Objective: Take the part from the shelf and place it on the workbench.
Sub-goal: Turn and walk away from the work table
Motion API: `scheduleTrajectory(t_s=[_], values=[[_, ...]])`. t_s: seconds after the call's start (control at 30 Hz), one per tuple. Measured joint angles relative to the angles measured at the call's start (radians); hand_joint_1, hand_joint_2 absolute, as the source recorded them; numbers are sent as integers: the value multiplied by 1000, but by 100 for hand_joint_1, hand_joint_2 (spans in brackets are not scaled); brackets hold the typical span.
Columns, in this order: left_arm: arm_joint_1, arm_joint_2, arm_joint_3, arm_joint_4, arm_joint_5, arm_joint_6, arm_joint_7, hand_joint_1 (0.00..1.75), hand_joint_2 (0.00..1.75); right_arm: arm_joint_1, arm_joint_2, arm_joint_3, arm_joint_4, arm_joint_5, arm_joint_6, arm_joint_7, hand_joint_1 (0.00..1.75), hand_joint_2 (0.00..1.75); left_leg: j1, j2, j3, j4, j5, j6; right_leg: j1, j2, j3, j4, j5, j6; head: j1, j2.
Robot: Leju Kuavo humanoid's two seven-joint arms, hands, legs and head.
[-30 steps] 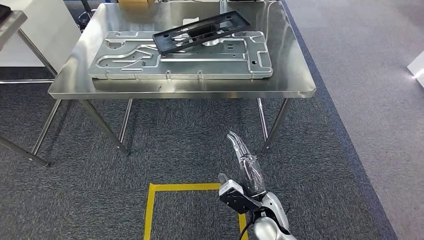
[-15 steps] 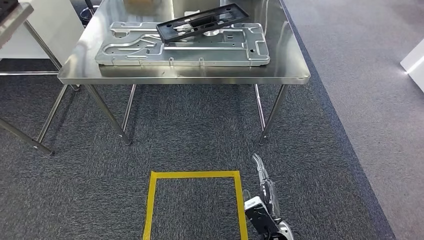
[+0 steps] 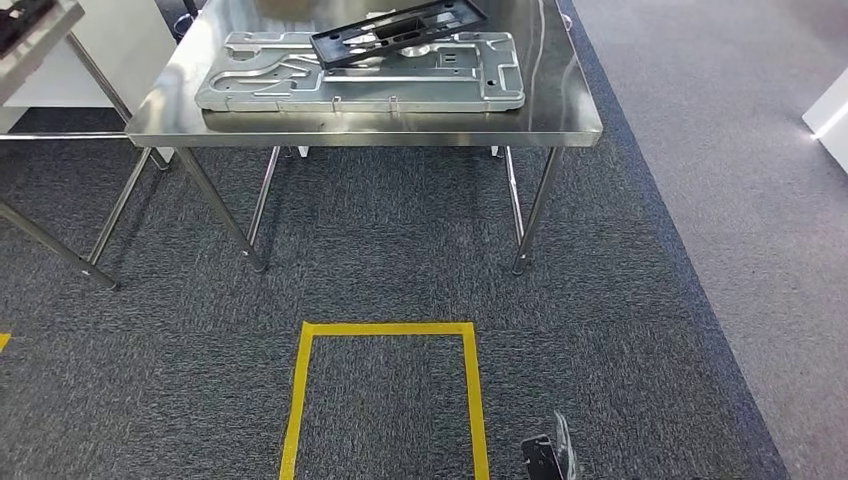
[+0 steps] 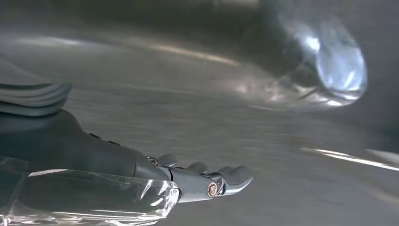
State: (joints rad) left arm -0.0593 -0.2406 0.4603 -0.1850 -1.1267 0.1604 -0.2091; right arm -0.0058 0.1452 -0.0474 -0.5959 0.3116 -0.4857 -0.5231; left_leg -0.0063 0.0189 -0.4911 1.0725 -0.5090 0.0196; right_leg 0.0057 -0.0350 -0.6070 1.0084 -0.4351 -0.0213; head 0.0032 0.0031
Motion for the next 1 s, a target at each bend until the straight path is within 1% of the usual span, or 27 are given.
scheduleTrajectory(t_s=[0.03,0.07,0.1,0.13,0.17,0.2,0.27,0.3,0.33,0.37,0.4,0.43,0.47,0.5,0.53,0.57,0.63,0.67,0.7,0.77,0.8,0.83,0.87,0.9,0.93,0.97,1.0], values=[[-1,2,1,0,-3,0,5,0,0,-6,0,-22,60,-6,1,15,0,0,-3,4,31,-53,-19,6,1,-6,-2,2,5,5,0,0],[-1,4,2,0,-5,0,9,0,0,-11,-1,-43,110,-11,5,33,0,0,-5,4,45,-85,-32,11,1,-13,-4,3,10,10,0,0],[0,5,3,0,-8,0,14,0,0,-13,-2,-64,152,-16,8,50,0,0,-3,1,45,-99,-31,15,1,-21,-6,4,15,16,0,0],[2,7,5,0,-11,0,17,0,0,-15,-4,-83,187,-17,10,68,0,0,-1,-4,43,-105,-24,19,-1,-18,-10,9,13,23,0,0],[5,9,6,0,-13,0,20,0,0,-17,-7,-99,218,-15,8,87,0,0,2,-9,40,-111,-14,23,-2,-10,-17,26,-3,29,2,0],[6,11,7,0,-16,1,22,0,0,-18,-10,-111,244,-10,5,108,0,0,5,-14,35,-115,-4,27,-5,3,-32,62,-32,36,3,0],[7,13,7,0,-23,1,23,0,0,-20,-16,-124,286,-1,0,149,0,0,6,-21,19,-114,8,30,-12,25,-78,182,-113,46,5,0],[8,13,7,0,-26,1,23,0,0,-20,-19,-130,303,0,0,168,0,0,6,-27,12,-112,13,30,-16,28,-96,237,-140,51,5,0],[9,13,7,0,-30,0,22,0,0,-20,-21,-135,318,-1,1,185,0,0,7,-34,6,-110,17,28,-19,29,-100,265,-149,55,5,0],[10,13,7,0,-33,-1,22,0,0,-21,-24,-140,329,-1,3,203,0,0,9,-41,1,-107,21,25,-23,30,-85,256,-139,58,5,0],[11,13,7,0,-37,-2,22,0,0,-21,-26,-145,338,-2,5,219,0,0,11,-50,-3,-103,23,22,-26,33,-53,211,-115,61,5,0],[11,12,7,0,-42,-4,24,0,0,-22,-29,-148,345,-1,6,239,0,0,13,-58,-7,-98,23,18,-31,48,-8,141,-87,63,5,0],[9,11,7,0,-47,-6,28,0,0,-22,-31,-151,353,0,7,260,0,0,13,-67,-14,-89,22,13,-35,69,32,74,-69,63,6,0],[7,9,5,0,-53,-8,32,0,0,-22,-33,-153,360,2,7,279,0,0,12,-75,-21,-81,21,7,-37,87,58,27,-60,61,5,0],[6,8,3,0,-59,-11,37,0,0,-23,-35,-155,367,5,7,299,0,0,12,-83,-29,-75,21,0,-37,101,72,1,-59,57,5,0],[5,7,0,0,-64,-16,41,0,0,-23,-37,-155,373,7,7,316,0,0,12,-92,-35,-72,22,-7,-33,101,72,-2,-63,50,4,0],[7,7,-4,0,-68,-25,43,0,0,-25,-39,-156,377,13,7,344,0,0,17,-103,-42,-68,21,-19,-33,80,72,-4,-60,35,4,0],[7,7,-4,0,-68,-29,44,0,0,-25,-40,-156,379,15,7,354,0,0,18,-93,-50,-53,10,-24,-33,69,72,-7,-58,27,1,0],[8,8,-5,0,-68,-31,44,0,0,-25,-41,-156,380,17,8,361,0,0,18,-77,-67,-16,-13,-28,-34,56,72,-10,-56,19,-2,0],[8,9,-5,0,-67,-31,42,0,0,-23,-43,-156,383,18,8,366,0,0,18,-41,-127,110,-80,-33,-30,30,70,-12,-55,11,-9,0],[8,10,-5,0,-67,-31,41,0,0,-22,-44,-156,385,19,8,366,0,0,19,-35,-157,174,-106,-36,-28,16,69,-11,-56,10,-10,0],[8,10,-5,0,-67,-31,39,0,0,-22,-45,-156,386,19,9,365,0,0,19,-31,-174,212,-115,-37,-25,2,69,-11,-56,9,-10,0],[8,11,-5,0,-67,-31,37,0,0,-22,-46,-157,387,20,9,364,0,0,19,-28,-173,214,-104,-36,-24,-11,69,-10,-57,8,-10,0],[9,12,-5,0,-67,-30,36,0,0,-23,-47,-157,387,21,9,363,0,0,19,-22,-153,175,-75,-34,-22,-22,71,-10,-58,8,-10,0],[9,13,-5,0,-67,-30,35,0,0,-24,-47,-157,387,22,8,361,0,0,18,-10,-117,108,-39,-29,-21,-32,74,-10,-59,9,-10,0],[9,14,-5,0,-67,-29,35,0,0,-25,-48,-157,387,24,8,358,0,0,14,14,-81,37,-10,-23,-18,-41,76,-9,-61,11,-10,0],[9,14,-5,0,-67,-29,36,0,0,-25,-48,-157,387,28,7,356,0,0,10,33,-55,-19,8,-17,-15,-50,78,-8,-63,15,-10,0]])
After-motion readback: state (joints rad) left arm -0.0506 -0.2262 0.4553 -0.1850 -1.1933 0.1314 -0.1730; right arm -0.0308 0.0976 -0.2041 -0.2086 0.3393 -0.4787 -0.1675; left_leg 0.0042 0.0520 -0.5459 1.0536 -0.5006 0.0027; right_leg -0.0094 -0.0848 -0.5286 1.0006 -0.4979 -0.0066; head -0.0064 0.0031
